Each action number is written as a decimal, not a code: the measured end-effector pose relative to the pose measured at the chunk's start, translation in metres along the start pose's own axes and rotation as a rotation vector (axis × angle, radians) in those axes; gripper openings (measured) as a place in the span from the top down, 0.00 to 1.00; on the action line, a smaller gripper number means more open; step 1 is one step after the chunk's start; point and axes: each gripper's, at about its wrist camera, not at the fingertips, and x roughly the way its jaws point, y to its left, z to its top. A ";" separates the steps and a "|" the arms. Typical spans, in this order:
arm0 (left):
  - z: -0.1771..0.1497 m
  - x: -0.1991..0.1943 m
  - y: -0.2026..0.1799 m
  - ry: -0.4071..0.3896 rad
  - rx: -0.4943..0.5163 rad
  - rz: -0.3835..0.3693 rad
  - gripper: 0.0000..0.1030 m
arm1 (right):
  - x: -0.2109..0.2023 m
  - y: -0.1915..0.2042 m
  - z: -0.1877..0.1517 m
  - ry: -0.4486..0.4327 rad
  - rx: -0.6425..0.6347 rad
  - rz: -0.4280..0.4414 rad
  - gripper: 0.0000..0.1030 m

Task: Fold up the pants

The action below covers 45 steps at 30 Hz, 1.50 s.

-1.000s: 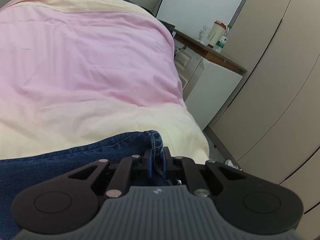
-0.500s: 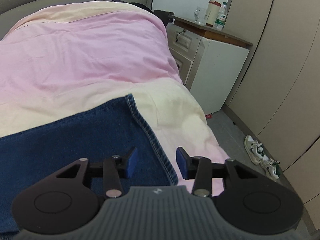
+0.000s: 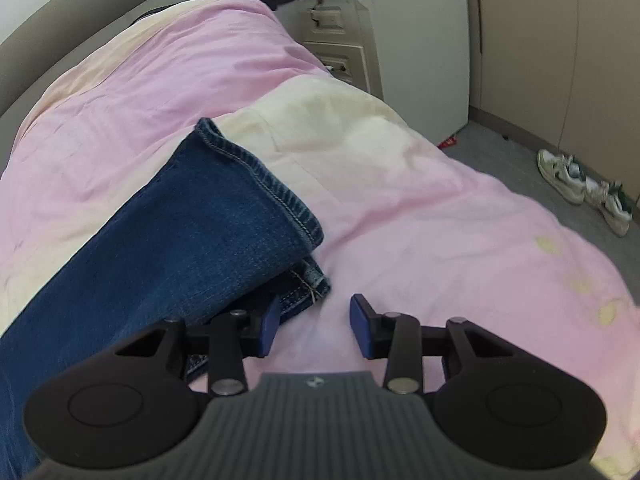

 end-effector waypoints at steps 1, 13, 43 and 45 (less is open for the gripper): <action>-0.005 0.001 -0.001 0.009 -0.024 -0.008 0.35 | 0.007 -0.005 0.000 0.002 0.057 0.013 0.65; -0.027 0.018 -0.007 0.064 -0.071 -0.015 0.35 | -0.011 0.029 0.025 -0.220 -0.231 -0.327 1.00; 0.048 -0.001 -0.040 -0.071 0.390 0.014 0.96 | -0.122 0.237 -0.183 0.194 -0.960 0.537 0.77; 0.053 -0.003 -0.034 -0.019 0.409 -0.031 0.97 | -0.140 0.272 -0.209 0.194 -1.078 0.633 0.73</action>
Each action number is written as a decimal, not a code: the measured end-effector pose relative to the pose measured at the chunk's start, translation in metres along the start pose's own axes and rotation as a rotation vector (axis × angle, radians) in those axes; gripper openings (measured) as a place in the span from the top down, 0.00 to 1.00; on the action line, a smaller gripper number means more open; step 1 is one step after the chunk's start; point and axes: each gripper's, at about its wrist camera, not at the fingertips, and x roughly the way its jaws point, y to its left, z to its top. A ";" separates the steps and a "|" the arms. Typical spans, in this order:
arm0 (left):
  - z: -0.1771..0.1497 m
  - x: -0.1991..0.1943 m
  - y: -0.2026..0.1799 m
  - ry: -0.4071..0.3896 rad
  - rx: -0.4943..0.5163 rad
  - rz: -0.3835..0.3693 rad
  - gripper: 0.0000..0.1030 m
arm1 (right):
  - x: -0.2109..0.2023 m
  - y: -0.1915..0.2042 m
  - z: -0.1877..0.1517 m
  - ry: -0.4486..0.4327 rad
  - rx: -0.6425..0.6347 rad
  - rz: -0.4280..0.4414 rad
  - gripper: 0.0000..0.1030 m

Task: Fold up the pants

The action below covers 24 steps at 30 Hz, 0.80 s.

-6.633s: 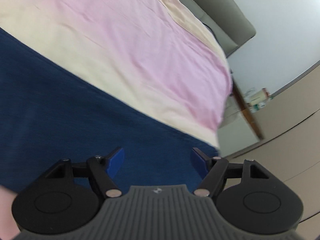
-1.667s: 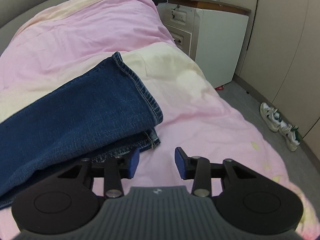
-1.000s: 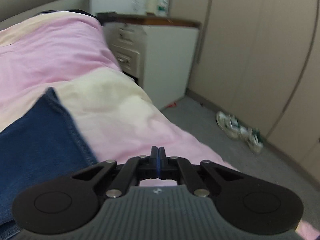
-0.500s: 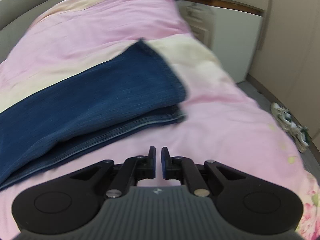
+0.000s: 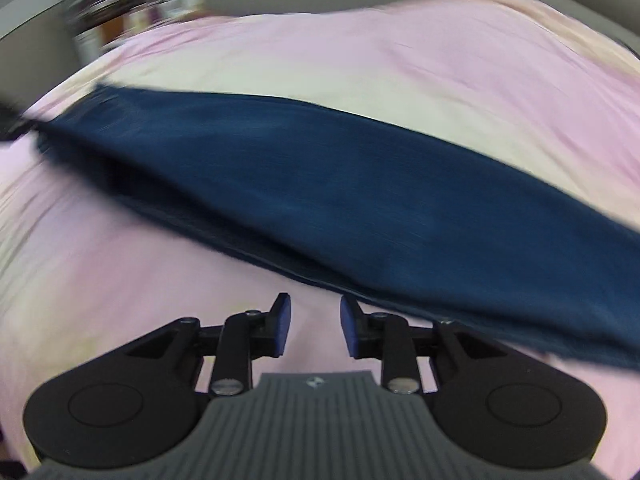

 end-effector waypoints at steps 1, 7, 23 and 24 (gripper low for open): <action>0.000 0.000 0.002 0.017 0.008 -0.025 0.99 | 0.006 0.023 0.008 -0.010 -0.070 0.041 0.69; -0.013 0.008 0.010 0.049 0.046 -0.117 1.00 | 0.052 0.139 0.049 -0.021 -0.386 0.237 0.60; -0.030 0.011 0.030 0.031 0.031 -0.308 1.00 | 0.141 0.225 0.118 0.039 -0.496 0.416 0.70; -0.035 0.011 0.032 0.045 0.036 -0.331 1.00 | 0.135 0.232 0.114 0.046 -0.520 0.428 0.71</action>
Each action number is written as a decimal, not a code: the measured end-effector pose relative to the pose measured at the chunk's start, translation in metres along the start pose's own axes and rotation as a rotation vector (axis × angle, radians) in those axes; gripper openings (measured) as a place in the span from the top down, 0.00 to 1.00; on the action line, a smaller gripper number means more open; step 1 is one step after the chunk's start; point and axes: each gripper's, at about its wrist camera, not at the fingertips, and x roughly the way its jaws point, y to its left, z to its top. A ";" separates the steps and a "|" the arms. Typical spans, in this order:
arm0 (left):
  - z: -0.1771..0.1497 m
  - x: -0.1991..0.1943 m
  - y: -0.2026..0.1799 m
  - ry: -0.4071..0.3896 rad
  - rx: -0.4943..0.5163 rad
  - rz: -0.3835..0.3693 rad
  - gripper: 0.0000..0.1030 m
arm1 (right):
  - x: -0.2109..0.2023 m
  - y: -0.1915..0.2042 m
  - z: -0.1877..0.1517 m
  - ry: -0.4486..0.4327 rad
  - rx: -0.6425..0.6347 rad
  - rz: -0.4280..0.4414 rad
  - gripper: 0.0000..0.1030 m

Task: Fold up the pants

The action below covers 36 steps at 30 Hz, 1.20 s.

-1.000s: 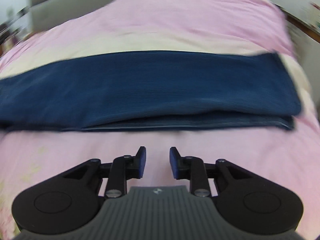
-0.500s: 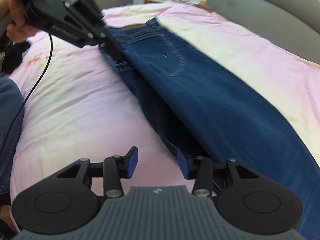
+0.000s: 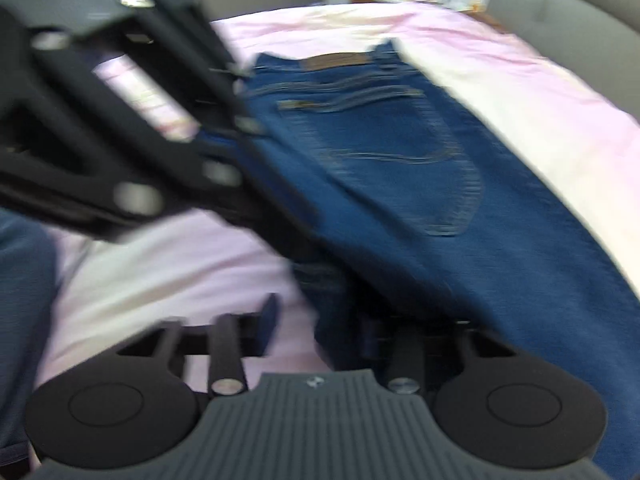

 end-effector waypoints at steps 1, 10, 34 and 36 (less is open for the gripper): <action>-0.006 -0.001 0.001 0.010 0.000 -0.018 1.00 | -0.002 0.010 -0.002 0.013 -0.034 -0.004 0.71; -0.035 -0.012 0.026 -0.048 -0.200 -0.005 0.89 | 0.013 0.040 -0.030 0.020 0.117 -0.112 0.65; -0.008 0.097 0.003 0.123 -0.154 0.067 0.90 | -0.101 -0.085 -0.147 0.032 0.594 -0.516 0.81; -0.008 0.101 0.004 0.134 -0.160 0.067 0.90 | -0.099 -0.085 -0.157 0.004 0.607 -0.505 0.82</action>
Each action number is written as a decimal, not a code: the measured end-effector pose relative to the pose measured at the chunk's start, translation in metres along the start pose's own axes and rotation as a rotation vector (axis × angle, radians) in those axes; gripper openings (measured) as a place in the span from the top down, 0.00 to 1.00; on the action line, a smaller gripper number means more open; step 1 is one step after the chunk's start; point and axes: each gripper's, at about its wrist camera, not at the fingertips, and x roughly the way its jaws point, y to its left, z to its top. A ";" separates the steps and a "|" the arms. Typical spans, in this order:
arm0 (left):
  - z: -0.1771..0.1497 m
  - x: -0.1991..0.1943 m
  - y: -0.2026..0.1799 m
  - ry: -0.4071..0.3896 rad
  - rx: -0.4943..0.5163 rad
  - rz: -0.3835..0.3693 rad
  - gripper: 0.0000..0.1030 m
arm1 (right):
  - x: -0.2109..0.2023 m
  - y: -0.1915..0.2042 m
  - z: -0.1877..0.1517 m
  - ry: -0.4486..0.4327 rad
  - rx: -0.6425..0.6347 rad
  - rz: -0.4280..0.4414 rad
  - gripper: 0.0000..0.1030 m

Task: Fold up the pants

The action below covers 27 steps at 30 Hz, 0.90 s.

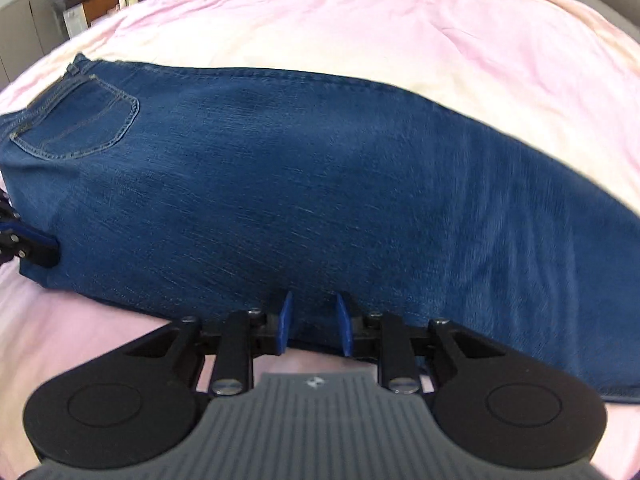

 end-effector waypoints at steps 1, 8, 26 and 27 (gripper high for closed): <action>0.001 0.001 0.001 0.006 -0.003 0.002 0.90 | 0.000 0.000 -0.002 -0.004 -0.003 0.002 0.82; 0.002 -0.032 -0.001 -0.089 -0.015 -0.005 0.89 | -0.032 -0.032 -0.002 -0.044 0.134 -0.002 0.74; 0.102 -0.017 -0.082 -0.207 -0.068 -0.027 0.77 | -0.186 -0.369 -0.189 -0.352 1.323 -0.177 0.59; 0.106 -0.013 -0.086 -0.205 -0.059 -0.026 0.77 | -0.183 -0.379 -0.193 -0.370 1.359 -0.168 0.58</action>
